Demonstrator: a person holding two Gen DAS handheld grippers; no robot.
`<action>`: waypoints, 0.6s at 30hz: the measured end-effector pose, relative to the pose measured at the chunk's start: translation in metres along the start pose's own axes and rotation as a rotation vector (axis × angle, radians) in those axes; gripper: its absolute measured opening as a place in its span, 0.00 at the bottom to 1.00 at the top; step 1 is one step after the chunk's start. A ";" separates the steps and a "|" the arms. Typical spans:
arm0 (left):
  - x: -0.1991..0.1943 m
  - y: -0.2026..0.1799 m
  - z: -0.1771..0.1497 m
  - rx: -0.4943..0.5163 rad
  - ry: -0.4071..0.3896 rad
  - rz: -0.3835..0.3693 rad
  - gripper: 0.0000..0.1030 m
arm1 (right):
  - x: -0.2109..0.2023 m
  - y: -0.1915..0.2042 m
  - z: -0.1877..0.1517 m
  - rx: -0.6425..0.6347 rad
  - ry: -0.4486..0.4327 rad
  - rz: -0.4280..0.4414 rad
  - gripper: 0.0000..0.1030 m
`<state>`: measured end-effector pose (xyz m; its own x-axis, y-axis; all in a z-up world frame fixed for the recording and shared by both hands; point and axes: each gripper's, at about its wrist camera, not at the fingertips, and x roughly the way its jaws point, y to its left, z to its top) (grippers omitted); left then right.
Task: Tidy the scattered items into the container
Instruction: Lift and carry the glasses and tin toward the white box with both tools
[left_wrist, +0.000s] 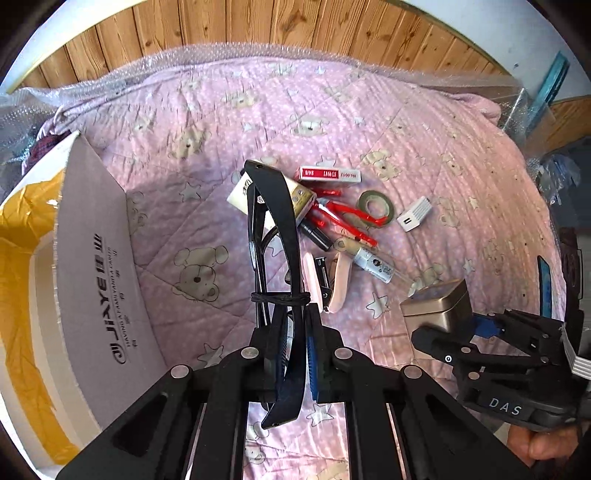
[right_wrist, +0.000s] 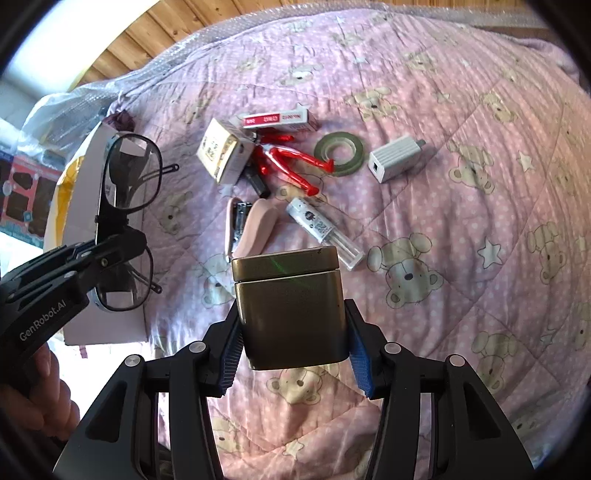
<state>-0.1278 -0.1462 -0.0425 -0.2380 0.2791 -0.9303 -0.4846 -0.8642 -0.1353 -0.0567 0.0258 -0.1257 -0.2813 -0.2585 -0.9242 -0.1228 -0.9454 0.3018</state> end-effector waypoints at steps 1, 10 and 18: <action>-0.004 0.000 -0.001 -0.001 -0.012 0.003 0.10 | -0.003 0.002 -0.001 -0.006 -0.005 -0.003 0.52; -0.038 0.005 -0.008 -0.002 -0.116 0.022 0.10 | -0.027 0.020 -0.008 -0.065 -0.047 -0.020 0.52; -0.075 0.033 -0.015 -0.060 -0.178 -0.120 0.10 | -0.056 0.037 -0.011 -0.108 -0.091 -0.012 0.52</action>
<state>-0.1130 -0.2019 0.0171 -0.3293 0.4463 -0.8321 -0.4687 -0.8423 -0.2663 -0.0349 0.0034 -0.0655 -0.3660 -0.2322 -0.9012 -0.0247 -0.9656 0.2588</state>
